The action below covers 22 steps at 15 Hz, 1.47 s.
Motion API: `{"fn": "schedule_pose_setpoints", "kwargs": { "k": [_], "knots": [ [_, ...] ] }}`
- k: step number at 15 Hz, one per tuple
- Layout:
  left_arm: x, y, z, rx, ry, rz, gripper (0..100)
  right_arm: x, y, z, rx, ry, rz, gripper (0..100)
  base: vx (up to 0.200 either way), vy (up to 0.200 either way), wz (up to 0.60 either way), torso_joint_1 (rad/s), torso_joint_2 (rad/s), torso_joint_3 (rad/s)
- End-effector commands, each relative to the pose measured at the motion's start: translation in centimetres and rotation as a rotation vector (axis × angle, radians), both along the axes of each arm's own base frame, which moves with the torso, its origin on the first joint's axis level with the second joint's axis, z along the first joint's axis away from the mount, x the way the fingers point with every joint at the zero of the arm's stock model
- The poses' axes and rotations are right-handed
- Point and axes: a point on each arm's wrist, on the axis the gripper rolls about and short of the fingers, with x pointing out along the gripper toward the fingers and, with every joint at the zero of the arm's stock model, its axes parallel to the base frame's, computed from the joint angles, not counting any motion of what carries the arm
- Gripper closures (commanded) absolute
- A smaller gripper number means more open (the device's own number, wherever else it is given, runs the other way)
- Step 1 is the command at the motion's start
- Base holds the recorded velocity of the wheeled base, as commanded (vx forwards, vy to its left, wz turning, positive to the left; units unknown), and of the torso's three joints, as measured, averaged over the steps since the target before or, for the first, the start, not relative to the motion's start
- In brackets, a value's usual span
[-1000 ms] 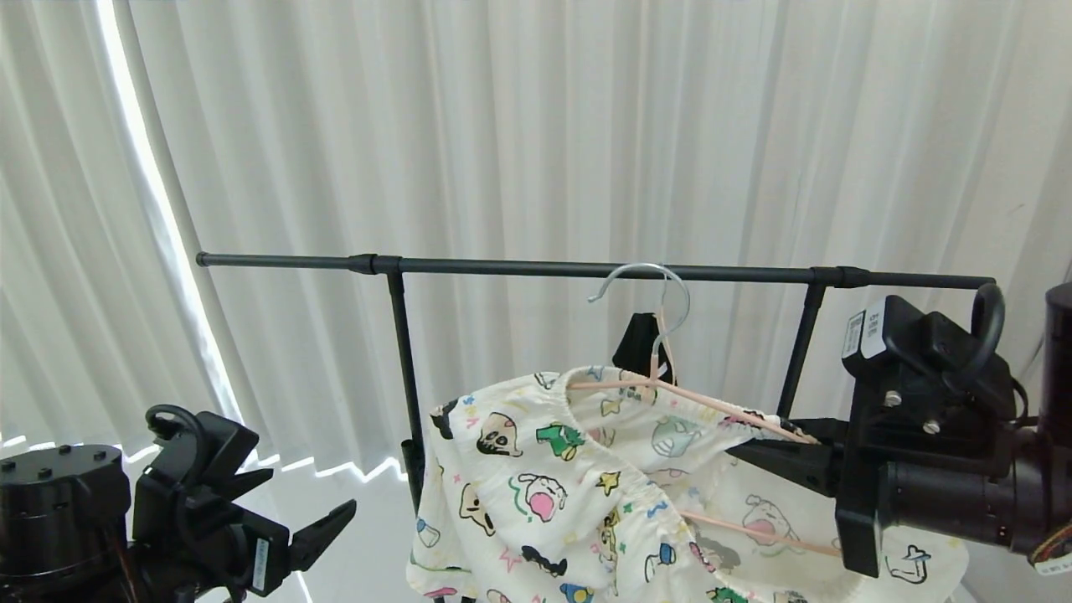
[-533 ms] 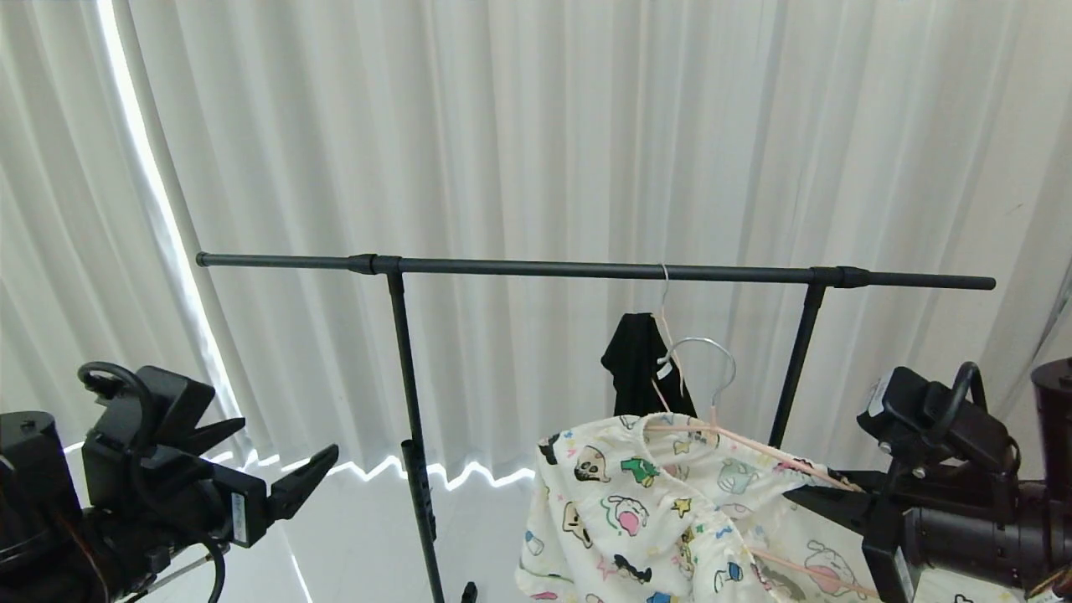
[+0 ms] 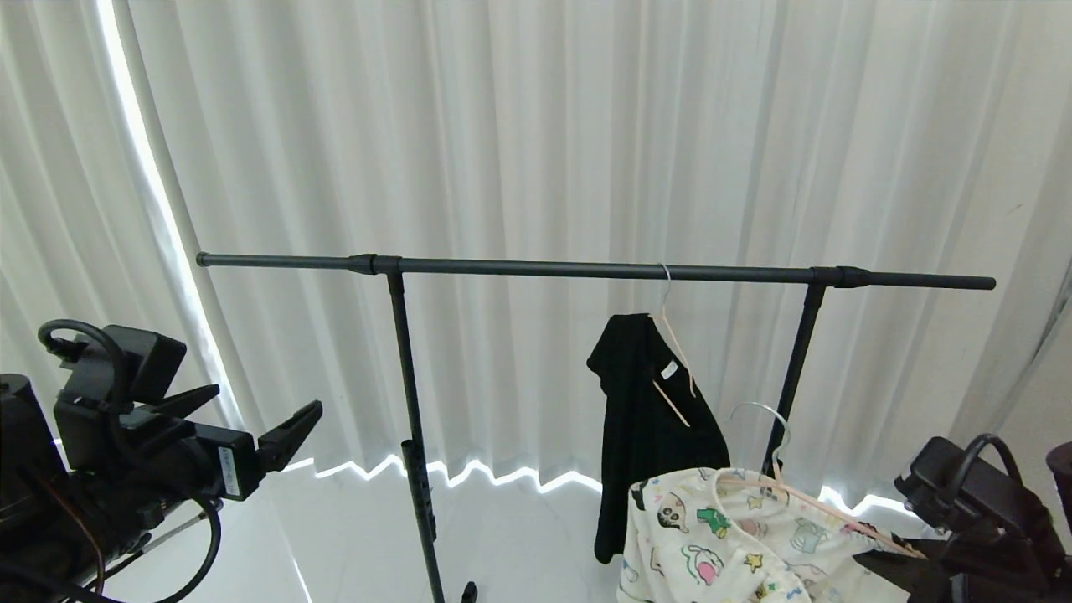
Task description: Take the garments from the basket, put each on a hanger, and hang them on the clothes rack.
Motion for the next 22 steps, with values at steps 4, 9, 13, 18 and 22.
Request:
{"fn": "schedule_pose_setpoints", "kwargs": {
  "k": [4, 9, 13, 18, 22],
  "knots": [
    [0.5, 0.0, -1.3, 0.019, 0.063, 0.017, 0, -0.6, -3.4, -0.4, -0.031, 0.013, -0.216, 100, 0.0, 0.0, 0.0, 0.0, 0.0, 0.0],
    [0.7, -0.3, -2.1, 0.034, 0.1, -0.002, 0, -1.0, -6.1, -1.2, -0.07, 0.057, -0.43, 100, 0.0, 0.0, 0.0, 0.0, 0.0, 0.0],
    [0.7, -1.4, -2.3, 0.092, 0.103, -0.065, 0, -0.1, -7.8, -0.7, -0.066, 0.054, -0.585, 100, 0.0, 0.0, 0.0, 0.0, 0.0, 0.0],
    [0.7, -1.8, -2.4, 0.1, 0.107, -0.082, 0, 1.0, -8.5, 0.7, -0.033, 0.003, -0.633, 100, 0.0, 0.0, 0.0, 0.0, 0.0, 0.0],
    [0.6, -1.7, -2.5, 0.12, 0.11, -0.022, 0, 2.2, -7.8, 2.9, 0.053, -0.055, -0.523, 100, 0.0, 0.0, 0.0, 0.0, 0.0, 0.0]
  ]
}}
